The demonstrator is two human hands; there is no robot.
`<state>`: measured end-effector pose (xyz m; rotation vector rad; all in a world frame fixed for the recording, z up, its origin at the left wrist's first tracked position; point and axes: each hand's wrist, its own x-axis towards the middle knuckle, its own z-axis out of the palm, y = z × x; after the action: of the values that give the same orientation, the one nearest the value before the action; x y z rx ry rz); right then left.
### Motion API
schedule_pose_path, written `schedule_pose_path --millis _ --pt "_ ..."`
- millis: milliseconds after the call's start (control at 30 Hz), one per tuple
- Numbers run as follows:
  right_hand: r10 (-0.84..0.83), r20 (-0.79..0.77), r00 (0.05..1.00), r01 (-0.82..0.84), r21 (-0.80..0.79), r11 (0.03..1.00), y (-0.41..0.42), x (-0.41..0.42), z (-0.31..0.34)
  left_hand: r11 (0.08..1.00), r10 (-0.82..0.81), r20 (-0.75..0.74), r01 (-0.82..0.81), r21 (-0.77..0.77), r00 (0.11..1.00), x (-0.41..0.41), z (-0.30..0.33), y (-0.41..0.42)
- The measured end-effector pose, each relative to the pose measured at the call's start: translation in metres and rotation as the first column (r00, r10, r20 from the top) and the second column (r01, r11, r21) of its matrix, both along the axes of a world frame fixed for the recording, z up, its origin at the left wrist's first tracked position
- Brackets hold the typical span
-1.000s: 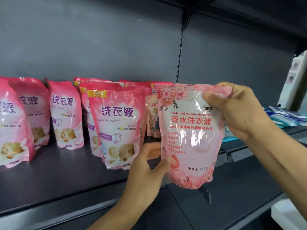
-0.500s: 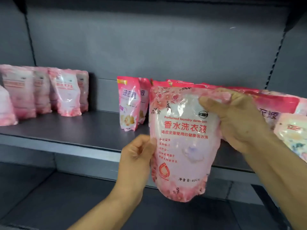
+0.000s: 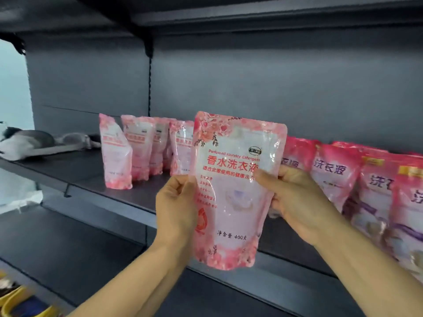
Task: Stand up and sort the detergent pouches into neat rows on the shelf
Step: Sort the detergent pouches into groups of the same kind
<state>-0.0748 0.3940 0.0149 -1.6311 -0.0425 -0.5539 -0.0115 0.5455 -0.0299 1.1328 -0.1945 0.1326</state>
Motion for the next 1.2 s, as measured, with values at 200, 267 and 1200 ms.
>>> schedule_pose_path --millis 200,267,1200 --pt "-0.062 0.011 0.998 0.059 0.182 0.982 0.055 0.104 -0.002 0.995 -0.094 -0.009 0.095 0.032 0.995 0.107 0.009 0.044" --pt "-0.123 0.009 0.992 0.119 0.212 0.970 0.067 0.135 -0.002 0.992 -0.124 0.002 0.124 0.039 0.992 0.139 0.010 0.051" --pt "-0.279 0.091 0.956 0.267 0.118 0.956 0.074 0.308 -0.048 0.764 -0.231 0.115 0.107 0.636 0.966 0.300 -0.069 0.043"
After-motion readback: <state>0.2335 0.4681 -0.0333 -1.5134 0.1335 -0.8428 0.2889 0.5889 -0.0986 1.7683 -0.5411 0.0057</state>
